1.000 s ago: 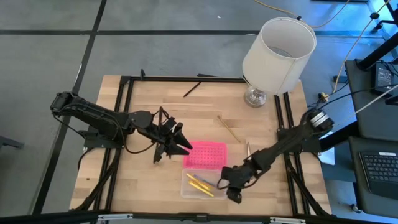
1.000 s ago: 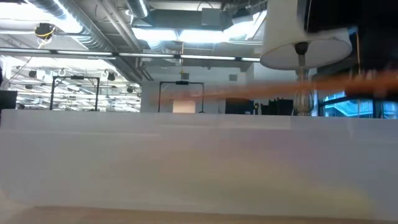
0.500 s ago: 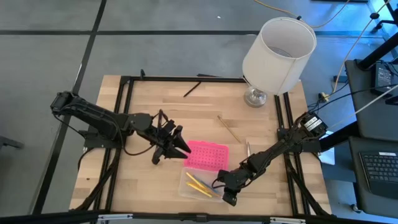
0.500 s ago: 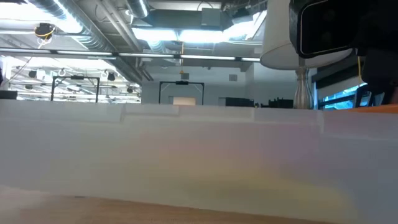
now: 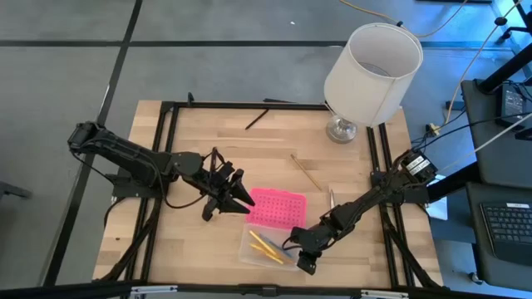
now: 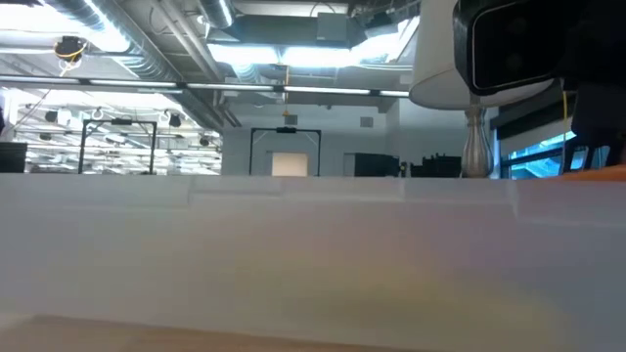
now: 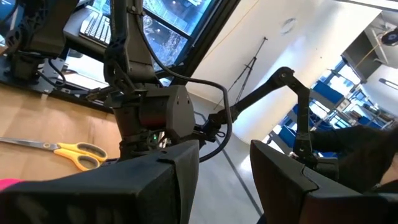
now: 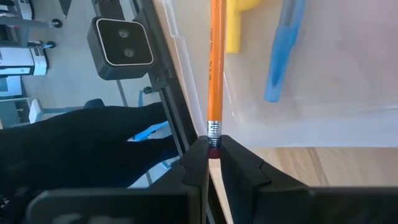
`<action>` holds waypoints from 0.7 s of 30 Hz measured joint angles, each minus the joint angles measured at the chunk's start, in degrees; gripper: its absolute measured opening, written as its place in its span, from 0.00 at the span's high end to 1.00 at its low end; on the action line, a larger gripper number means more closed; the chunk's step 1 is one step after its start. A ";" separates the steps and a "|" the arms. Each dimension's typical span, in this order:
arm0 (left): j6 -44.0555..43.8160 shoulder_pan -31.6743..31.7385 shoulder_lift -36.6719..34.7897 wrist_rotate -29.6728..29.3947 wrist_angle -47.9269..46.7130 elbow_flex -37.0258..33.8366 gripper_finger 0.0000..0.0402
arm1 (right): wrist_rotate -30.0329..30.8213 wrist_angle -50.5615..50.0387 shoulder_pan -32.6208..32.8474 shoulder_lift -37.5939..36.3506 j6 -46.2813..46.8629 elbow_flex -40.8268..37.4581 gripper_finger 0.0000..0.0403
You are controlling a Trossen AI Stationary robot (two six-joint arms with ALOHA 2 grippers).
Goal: Pick & place school supplies into a supply box
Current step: Put the orange pencil into the pink supply box
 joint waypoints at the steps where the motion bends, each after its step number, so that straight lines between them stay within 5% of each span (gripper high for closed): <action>1: 0.00 0.00 0.00 0.00 0.02 0.00 0.66 | 0.00 0.10 0.00 0.02 0.02 0.00 0.88; 21: 0.00 0.00 0.00 -0.02 0.09 0.00 0.66 | -3.76 0.82 -2.21 0.02 0.24 -0.02 0.84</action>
